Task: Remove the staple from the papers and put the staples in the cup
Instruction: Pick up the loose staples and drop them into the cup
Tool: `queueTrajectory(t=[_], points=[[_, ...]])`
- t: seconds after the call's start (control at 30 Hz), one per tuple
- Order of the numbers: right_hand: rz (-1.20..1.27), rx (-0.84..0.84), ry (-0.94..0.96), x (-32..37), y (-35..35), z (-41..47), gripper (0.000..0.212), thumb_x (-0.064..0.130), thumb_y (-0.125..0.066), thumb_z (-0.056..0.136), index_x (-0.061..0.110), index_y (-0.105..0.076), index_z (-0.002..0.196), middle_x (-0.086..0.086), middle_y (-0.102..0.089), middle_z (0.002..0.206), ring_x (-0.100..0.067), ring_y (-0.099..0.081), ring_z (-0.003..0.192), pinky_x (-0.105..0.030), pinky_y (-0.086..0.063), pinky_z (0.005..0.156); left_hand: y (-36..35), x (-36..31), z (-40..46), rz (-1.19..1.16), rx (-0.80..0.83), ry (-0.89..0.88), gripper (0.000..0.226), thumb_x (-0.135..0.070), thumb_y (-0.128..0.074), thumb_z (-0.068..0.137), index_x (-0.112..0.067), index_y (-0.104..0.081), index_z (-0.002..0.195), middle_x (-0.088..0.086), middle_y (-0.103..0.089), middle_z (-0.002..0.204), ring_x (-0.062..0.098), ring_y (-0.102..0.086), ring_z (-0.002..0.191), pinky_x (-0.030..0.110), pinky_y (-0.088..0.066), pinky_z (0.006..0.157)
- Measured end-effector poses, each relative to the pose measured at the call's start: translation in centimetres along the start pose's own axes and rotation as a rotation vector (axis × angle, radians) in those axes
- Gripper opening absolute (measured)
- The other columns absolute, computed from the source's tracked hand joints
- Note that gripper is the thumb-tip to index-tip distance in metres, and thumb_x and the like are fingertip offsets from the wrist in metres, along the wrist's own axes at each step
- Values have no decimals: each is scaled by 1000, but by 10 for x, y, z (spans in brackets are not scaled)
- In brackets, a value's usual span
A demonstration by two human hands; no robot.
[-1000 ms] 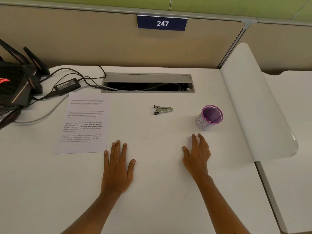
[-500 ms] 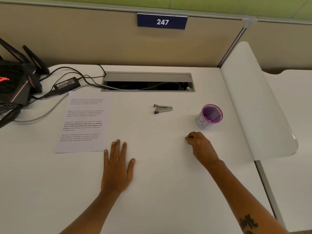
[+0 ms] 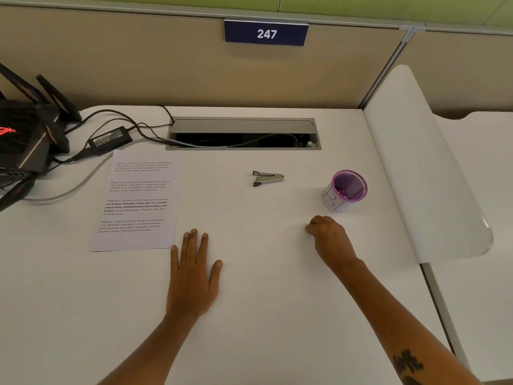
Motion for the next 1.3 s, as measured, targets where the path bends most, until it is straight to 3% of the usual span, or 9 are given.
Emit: queueTrajectory(t=[0.2,0.43,0.63,0.83,1.0,1.13,1.3], points=[[-20,-1,-54,4,1,4,21,-17,-68,77,-1,-75,88,-16,-68,80,-35,-65,73,-47,-60,67,0,-1,0,2,3,3,74,-54,-27,107,-15,-20,169,10,-12,180,25,-6,168,57,-13,135],[-21,-83,-12,25,13,-6,38,-22,-72,70,-4,-69,103,-20,-66,82,-33,-59,70,-33,-45,61,2,-1,0,-6,-1,2,74,-53,-28,107,-15,-20,169,9,-12,180,25,-6,168,56,-12,135],[-69,-115,30,31,7,-8,33,-13,-79,70,-1,-63,97,-18,-61,82,-26,-52,70,-33,-46,62,1,-1,-1,-6,-4,-1,73,-52,-30,107,-15,-20,169,10,-12,180,26,-7,168,58,-13,135],[-74,-105,28,32,7,-7,31,-13,-76,73,0,-61,97,-18,-60,86,-19,-39,75,-28,-35,67,1,0,-1,-7,-5,-4,74,-53,-29,107,-15,-19,170,10,-13,180,26,-6,168,58,-14,134],[284,-84,-309,-8,7,-8,47,-29,-52,63,9,-54,91,-7,-57,89,-21,-47,79,-24,-39,64,0,0,0,-13,-1,-1,74,-53,-30,107,-16,-18,170,9,-10,180,25,-5,168,57,-12,135],[665,-146,-672,-39,16,-19,27,-15,-52,87,8,-64,96,-5,-66,94,-16,-57,80,-19,-46,64,0,1,-1,-13,4,7,74,-53,-31,107,-17,-17,170,8,-10,180,23,-3,168,56,-11,135],[1006,-245,-758,-49,39,-23,21,-12,-59,86,8,-65,88,-12,-68,86,-22,-61,78,-26,-51,69,0,0,0,-17,1,5,75,-54,-29,107,-17,-16,170,8,-9,180,23,-3,168,55,-10,136]])
Point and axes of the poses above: each hand's wrist, its own z-axis towards the middle knuckle, its own y-axis out of the back of the hand, x = y × z, the point moved 9 cm from there along z, towards the middle knuckle
